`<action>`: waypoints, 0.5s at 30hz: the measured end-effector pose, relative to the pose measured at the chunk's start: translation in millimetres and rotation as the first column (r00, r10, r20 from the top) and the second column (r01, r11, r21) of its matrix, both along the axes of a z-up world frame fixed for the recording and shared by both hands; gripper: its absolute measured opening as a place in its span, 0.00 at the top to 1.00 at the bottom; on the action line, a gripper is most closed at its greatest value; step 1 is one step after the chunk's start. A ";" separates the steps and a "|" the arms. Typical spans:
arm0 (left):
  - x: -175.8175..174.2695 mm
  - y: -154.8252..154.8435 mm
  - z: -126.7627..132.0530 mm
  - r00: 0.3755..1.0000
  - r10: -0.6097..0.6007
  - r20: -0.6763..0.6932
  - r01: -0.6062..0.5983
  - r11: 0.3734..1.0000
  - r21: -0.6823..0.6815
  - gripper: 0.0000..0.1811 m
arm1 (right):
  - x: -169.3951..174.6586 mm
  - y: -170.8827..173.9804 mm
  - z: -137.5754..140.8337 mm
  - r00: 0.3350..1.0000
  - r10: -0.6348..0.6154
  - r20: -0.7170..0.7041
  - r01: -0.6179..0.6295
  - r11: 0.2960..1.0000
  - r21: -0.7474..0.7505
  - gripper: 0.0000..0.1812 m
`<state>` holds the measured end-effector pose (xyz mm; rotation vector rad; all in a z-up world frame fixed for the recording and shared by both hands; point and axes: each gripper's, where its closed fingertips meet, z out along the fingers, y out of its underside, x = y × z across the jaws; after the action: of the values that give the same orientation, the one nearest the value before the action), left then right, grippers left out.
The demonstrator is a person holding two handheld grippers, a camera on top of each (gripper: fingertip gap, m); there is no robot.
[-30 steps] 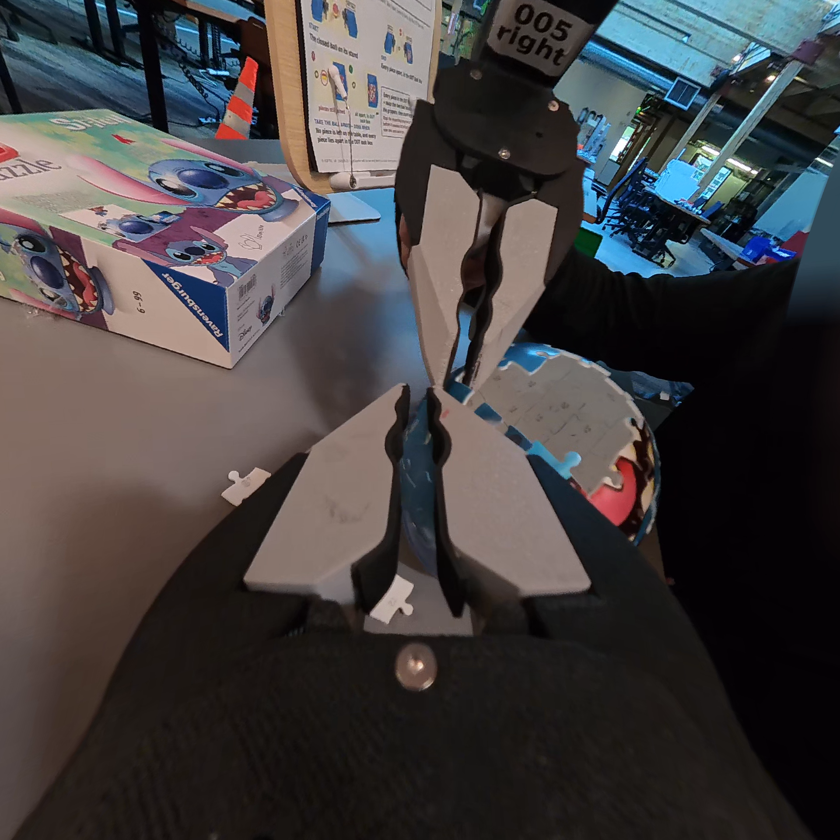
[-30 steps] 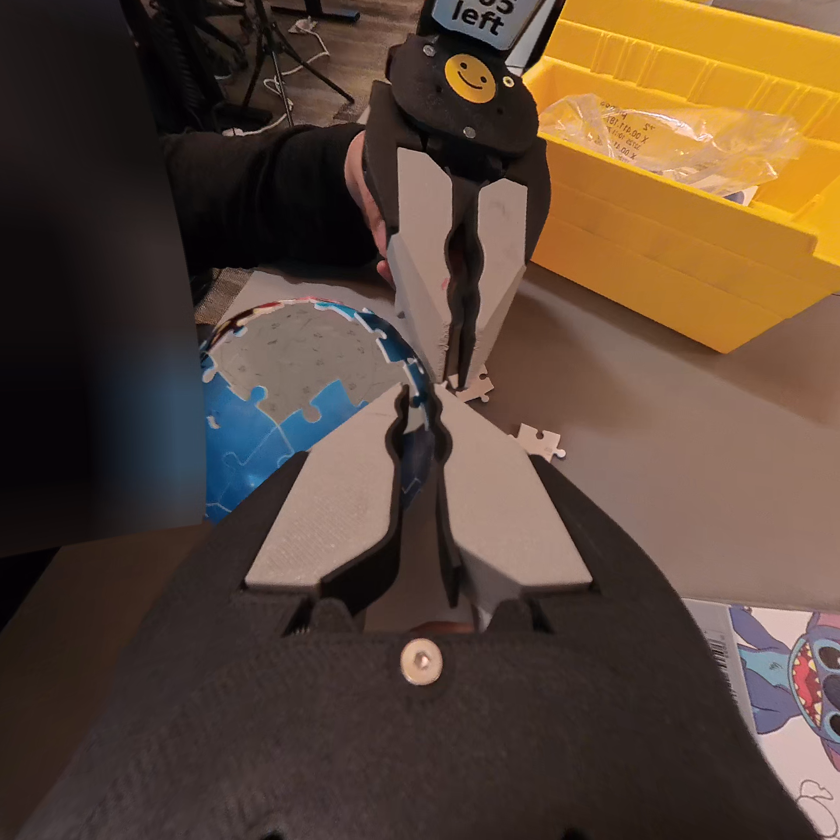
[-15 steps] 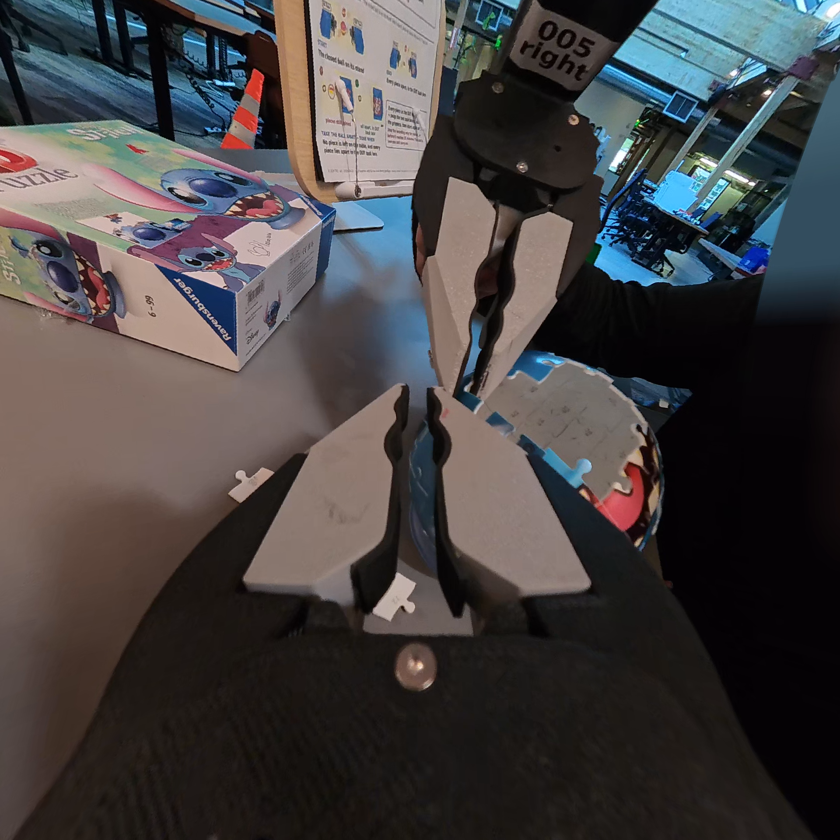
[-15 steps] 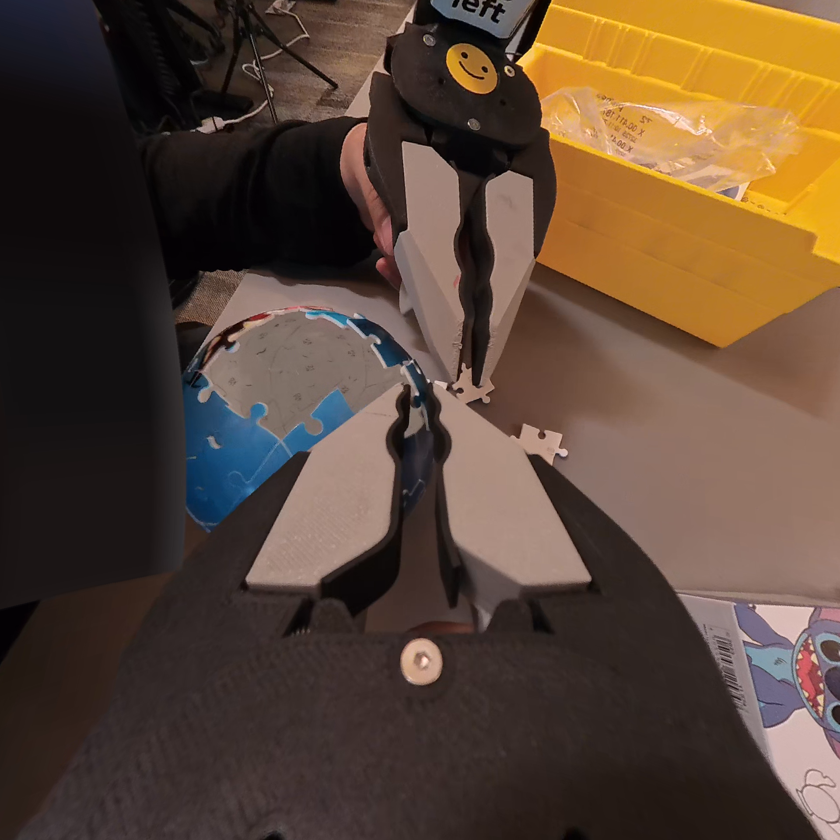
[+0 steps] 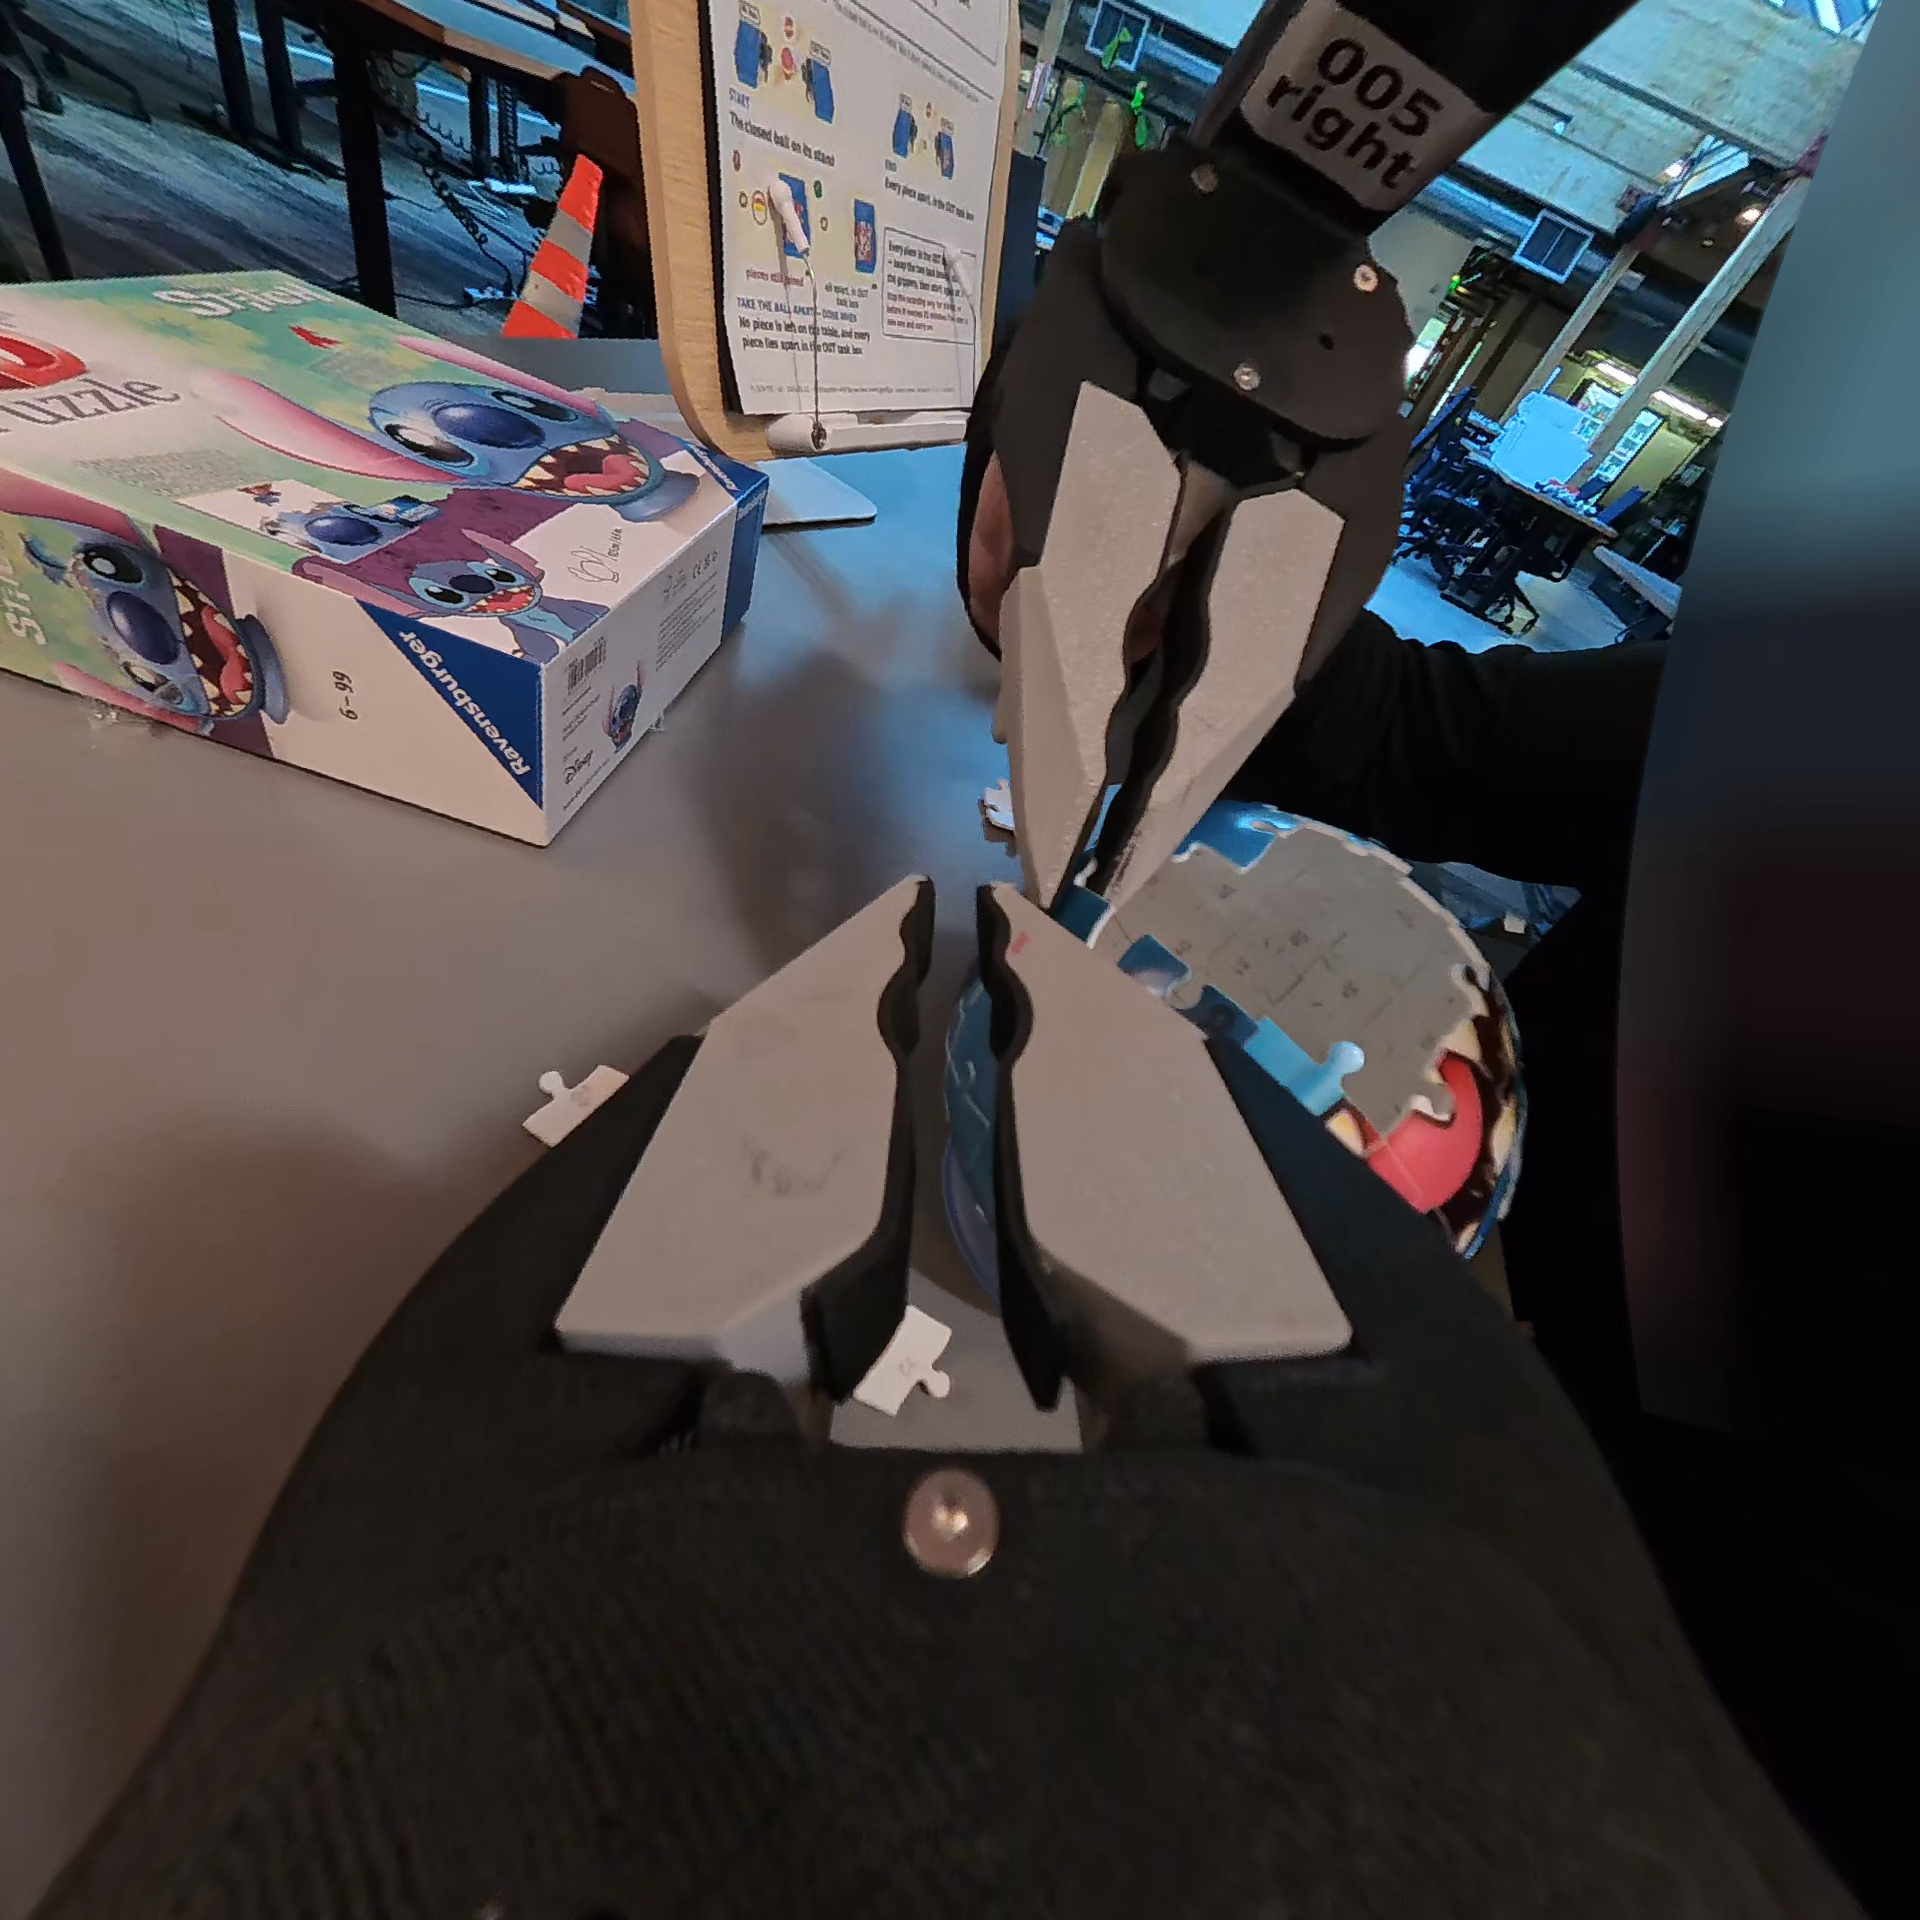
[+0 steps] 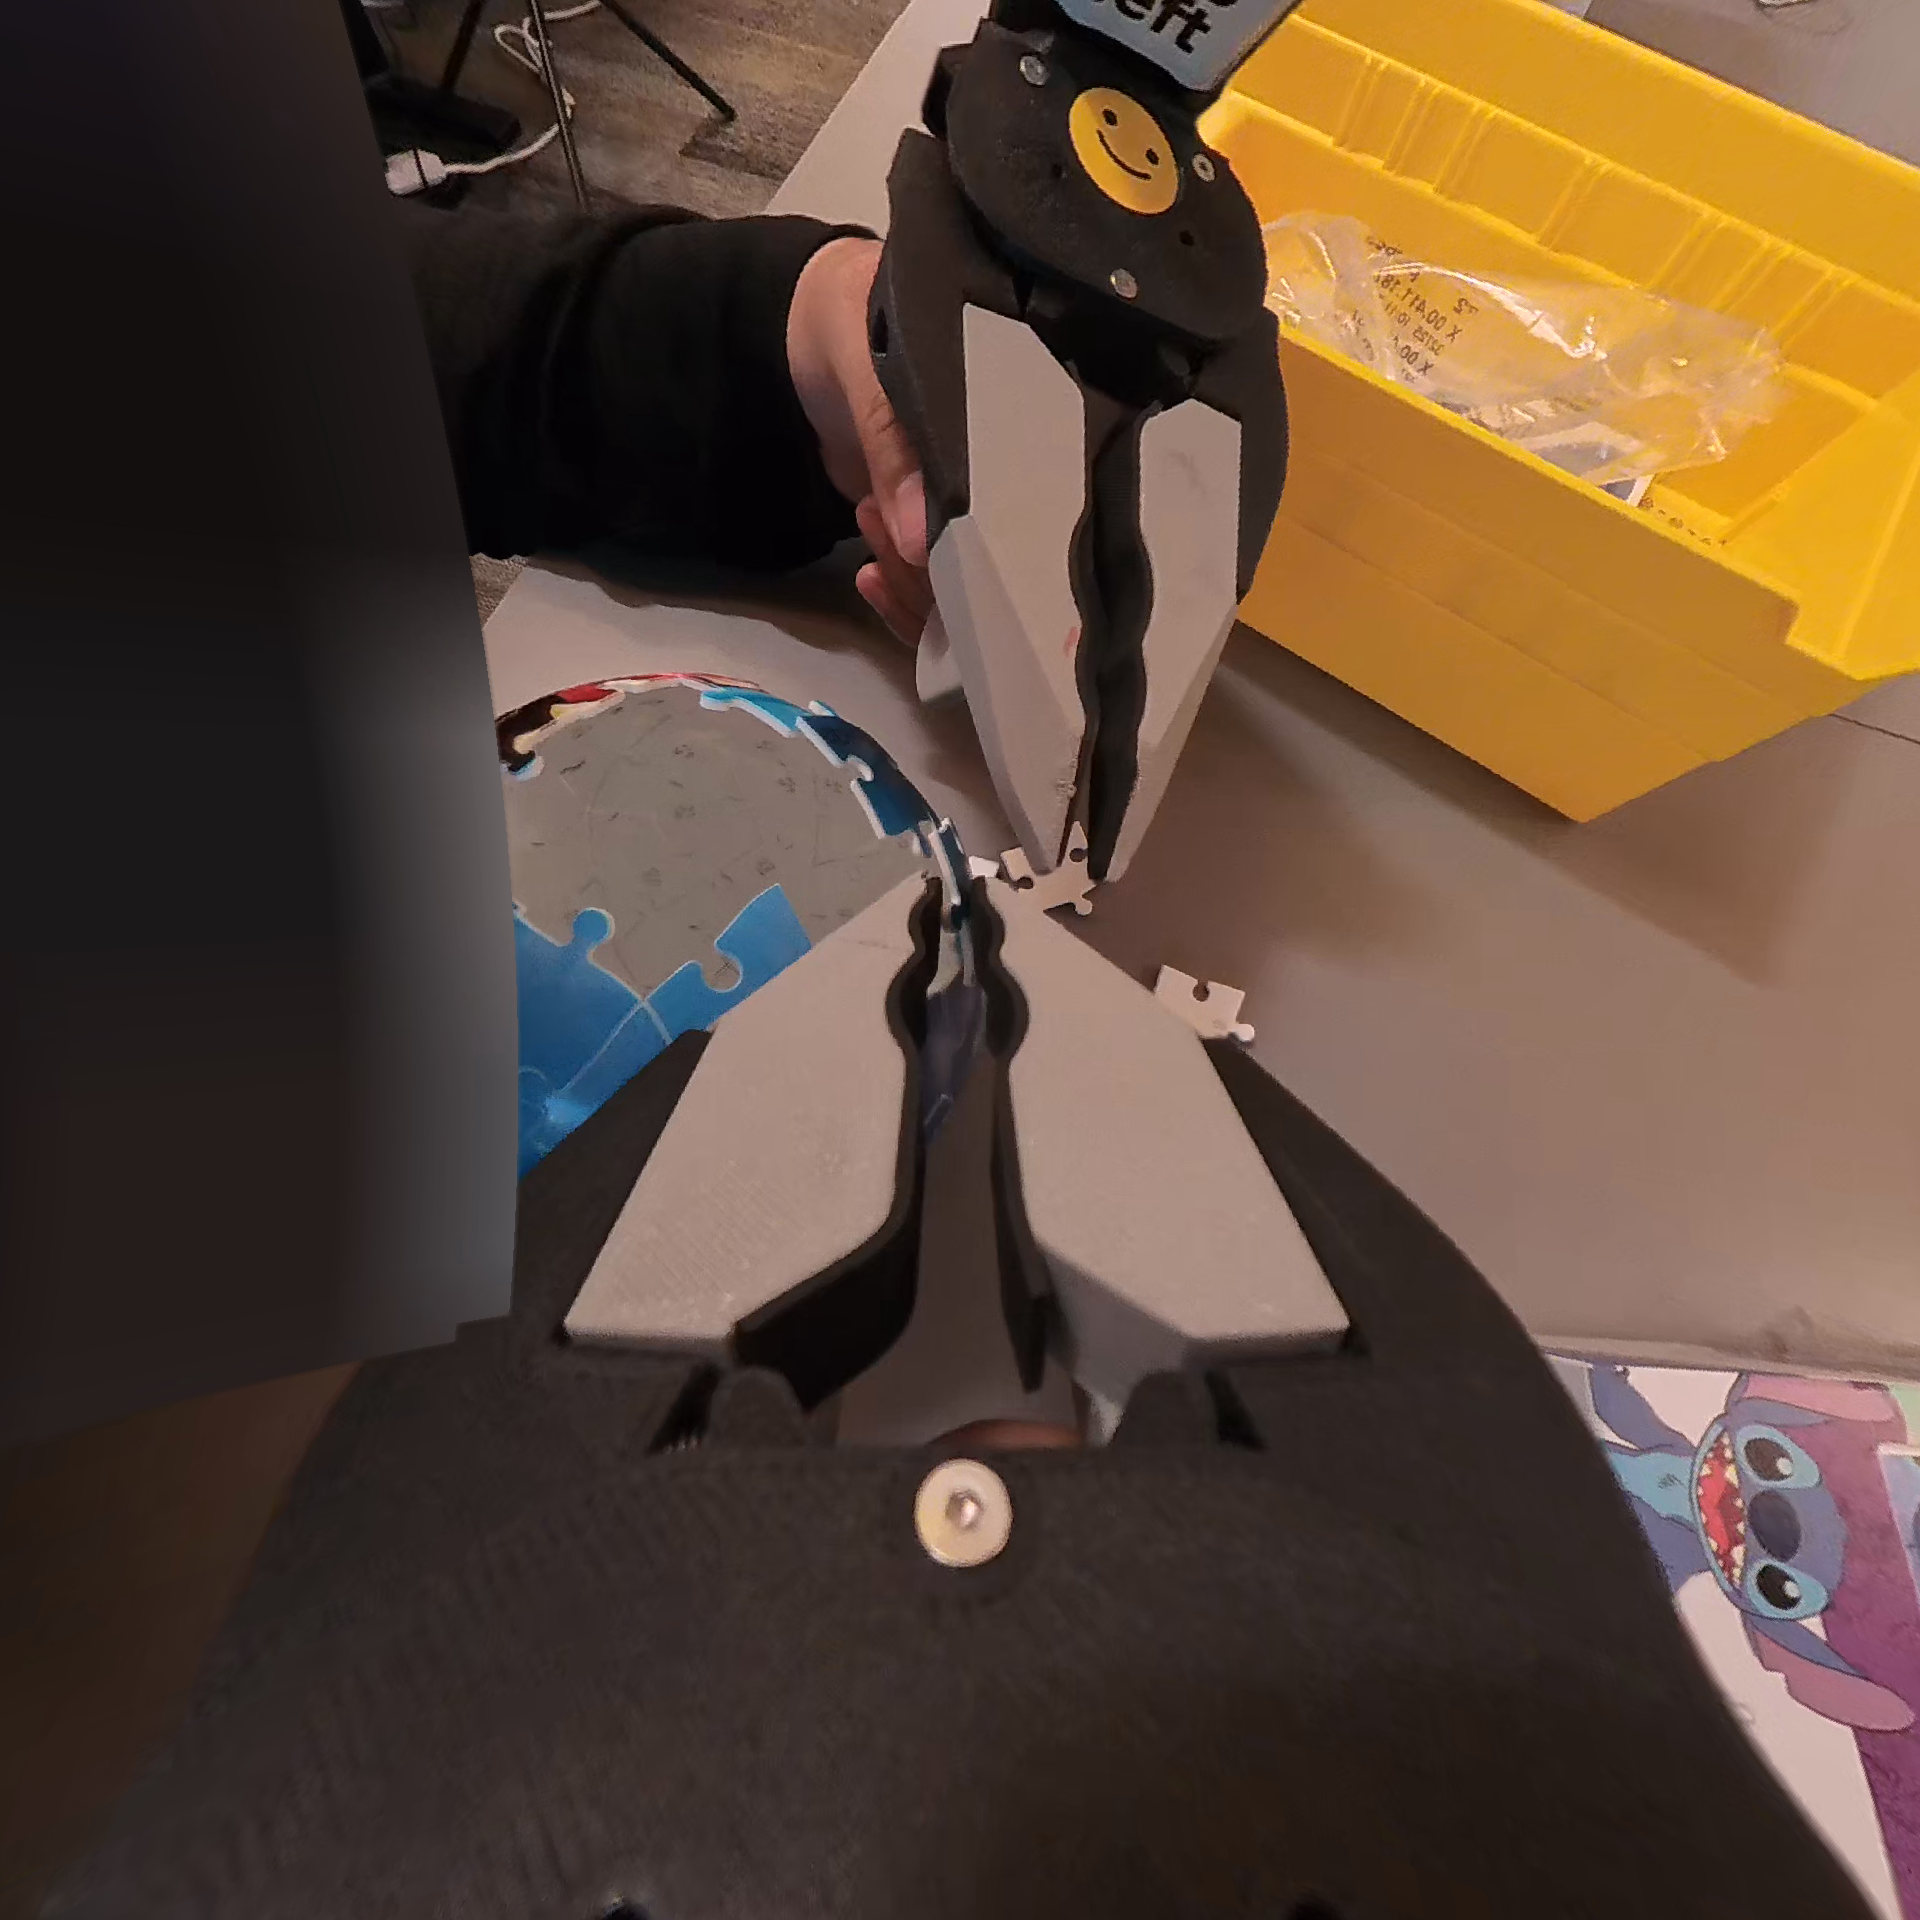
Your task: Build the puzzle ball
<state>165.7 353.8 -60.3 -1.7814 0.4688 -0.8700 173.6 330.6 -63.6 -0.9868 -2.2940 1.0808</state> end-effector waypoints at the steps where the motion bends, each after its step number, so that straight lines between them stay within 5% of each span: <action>1: 1.0 -0.4 -0.6 1.000 -0.004 -0.005 0.004 1.000 0.000 0.97 | 0.6 -0.5 0.2 1.000 0.006 -0.002 -0.006 1.000 0.008 0.99; 15: -19.2 1.8 16.1 0.996 0.074 0.054 -0.077 0.996 0.056 0.97 | -0.3 4.6 13.5 0.996 -0.021 -0.087 0.020 1.000 -0.006 1.00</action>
<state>146.5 355.6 -44.2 -1.7091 0.3873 -0.8396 173.4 335.2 -50.1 -0.9441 -2.2077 1.0996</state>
